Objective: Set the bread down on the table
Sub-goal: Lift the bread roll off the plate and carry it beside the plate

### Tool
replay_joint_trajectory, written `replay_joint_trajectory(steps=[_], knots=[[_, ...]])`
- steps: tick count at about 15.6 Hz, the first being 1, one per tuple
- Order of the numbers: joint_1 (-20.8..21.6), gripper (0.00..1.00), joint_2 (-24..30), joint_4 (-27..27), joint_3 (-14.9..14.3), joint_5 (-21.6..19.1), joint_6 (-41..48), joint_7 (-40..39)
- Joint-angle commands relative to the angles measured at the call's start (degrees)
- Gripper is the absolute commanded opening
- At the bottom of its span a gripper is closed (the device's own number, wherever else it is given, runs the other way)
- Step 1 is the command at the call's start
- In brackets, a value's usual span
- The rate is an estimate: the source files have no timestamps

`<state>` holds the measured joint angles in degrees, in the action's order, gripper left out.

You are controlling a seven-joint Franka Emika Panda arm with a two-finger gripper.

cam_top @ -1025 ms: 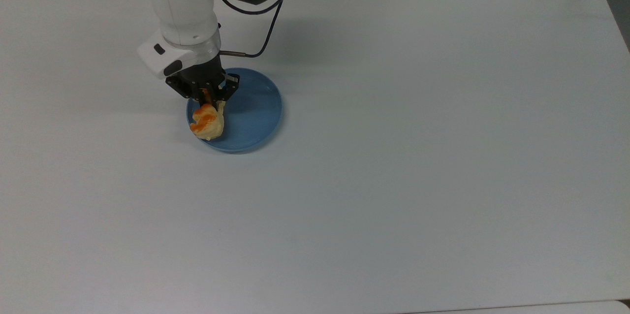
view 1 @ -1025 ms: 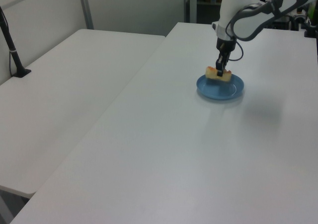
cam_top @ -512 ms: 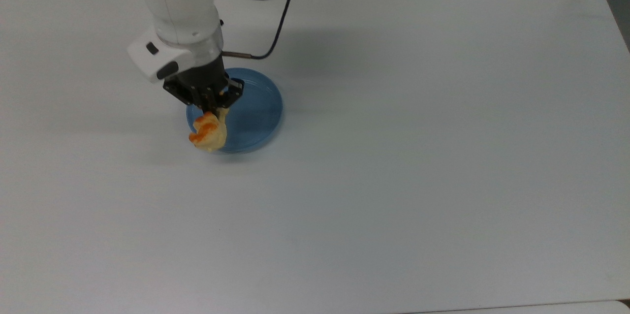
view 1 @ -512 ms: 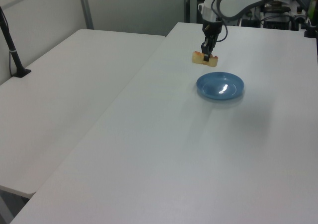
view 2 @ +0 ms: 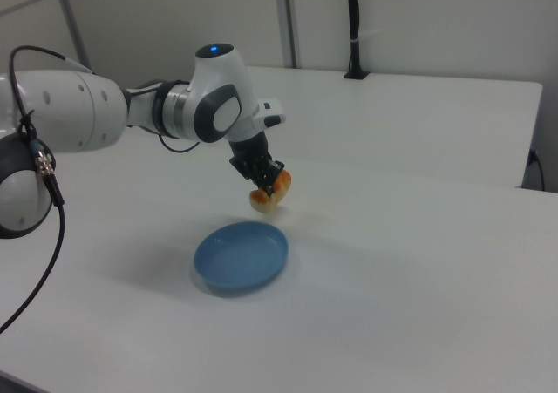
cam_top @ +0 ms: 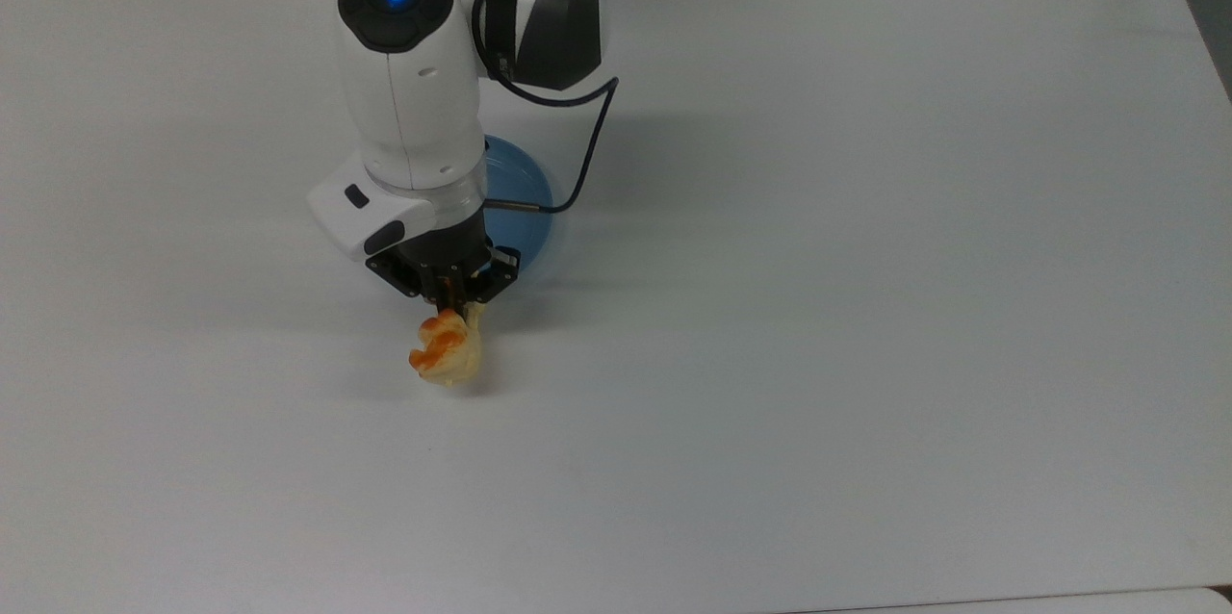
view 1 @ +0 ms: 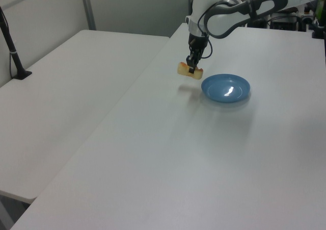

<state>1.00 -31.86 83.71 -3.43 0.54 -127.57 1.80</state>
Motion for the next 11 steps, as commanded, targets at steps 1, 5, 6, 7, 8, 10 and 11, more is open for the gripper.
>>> replay_joint_trajectory(steps=[1, 5, 6, 7, 8, 10, 11], knots=[[1.6, 0.0, -3.4, -1.6, -0.4, 0.8, -3.6, 2.7], [2.6, 0.0, -5.7, -1.7, -0.6, 2.2, -5.3, 2.9], [2.7, 0.1, -5.6, -1.6, -0.6, 2.3, -5.3, 2.9], [2.7, 0.39, -5.6, -1.6, -0.6, 2.2, -5.2, 3.0], [2.8, 0.99, -5.5, -1.6, -0.8, 3.0, -5.1, 3.1], [3.0, 1.0, -5.5, -1.6, -0.7, 6.9, -5.0, 3.7], [3.0, 1.0, -5.3, -1.6, -0.6, 6.9, -5.0, 4.3]])
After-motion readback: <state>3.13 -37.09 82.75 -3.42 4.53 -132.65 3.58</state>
